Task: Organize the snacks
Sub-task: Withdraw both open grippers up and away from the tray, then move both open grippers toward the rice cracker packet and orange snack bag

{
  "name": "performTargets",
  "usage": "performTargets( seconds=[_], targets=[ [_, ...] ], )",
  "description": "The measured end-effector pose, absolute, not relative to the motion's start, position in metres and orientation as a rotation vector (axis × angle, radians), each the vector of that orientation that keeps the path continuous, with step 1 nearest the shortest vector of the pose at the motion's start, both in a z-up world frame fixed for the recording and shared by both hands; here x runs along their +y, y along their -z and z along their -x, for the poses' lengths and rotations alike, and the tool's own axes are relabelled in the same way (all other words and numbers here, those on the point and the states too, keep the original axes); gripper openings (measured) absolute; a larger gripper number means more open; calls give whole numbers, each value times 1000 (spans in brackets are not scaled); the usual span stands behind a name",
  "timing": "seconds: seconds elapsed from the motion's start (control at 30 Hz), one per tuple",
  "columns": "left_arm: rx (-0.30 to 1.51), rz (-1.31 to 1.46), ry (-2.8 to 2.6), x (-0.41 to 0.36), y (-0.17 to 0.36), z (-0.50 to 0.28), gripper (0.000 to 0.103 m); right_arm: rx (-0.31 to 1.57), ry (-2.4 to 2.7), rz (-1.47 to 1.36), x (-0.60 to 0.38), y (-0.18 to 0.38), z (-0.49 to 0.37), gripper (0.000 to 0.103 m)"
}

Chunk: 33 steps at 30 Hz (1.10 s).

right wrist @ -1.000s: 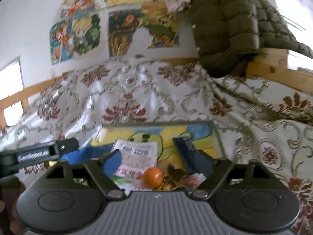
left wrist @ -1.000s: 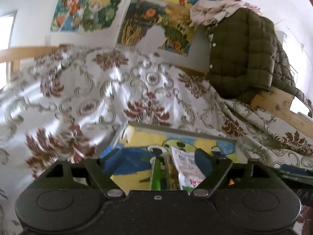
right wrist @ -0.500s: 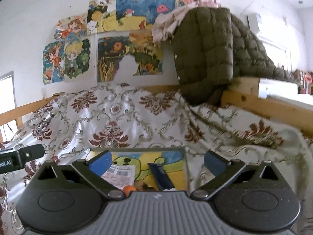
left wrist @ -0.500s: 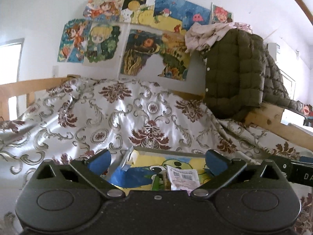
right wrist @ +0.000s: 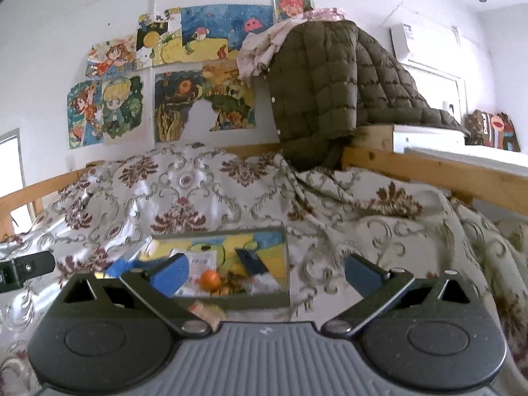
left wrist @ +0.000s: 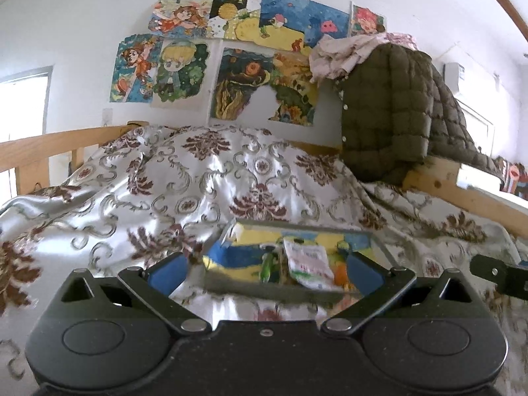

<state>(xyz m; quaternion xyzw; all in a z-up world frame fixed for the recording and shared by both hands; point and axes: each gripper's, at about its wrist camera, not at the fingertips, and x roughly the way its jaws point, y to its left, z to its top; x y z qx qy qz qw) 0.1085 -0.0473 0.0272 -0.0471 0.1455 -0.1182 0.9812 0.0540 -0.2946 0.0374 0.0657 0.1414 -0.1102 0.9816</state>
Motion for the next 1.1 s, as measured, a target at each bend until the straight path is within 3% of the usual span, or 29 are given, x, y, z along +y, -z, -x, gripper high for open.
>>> performTargets(
  seconds=[0.47,1.1],
  targets=[
    [410,116,157,-20,-9,-52,102,406,225,-94,-258,-28,-3,103],
    [452,44,110,-18,-5,-33,102,529,158,-70,-243,-20,14,103]
  ],
)
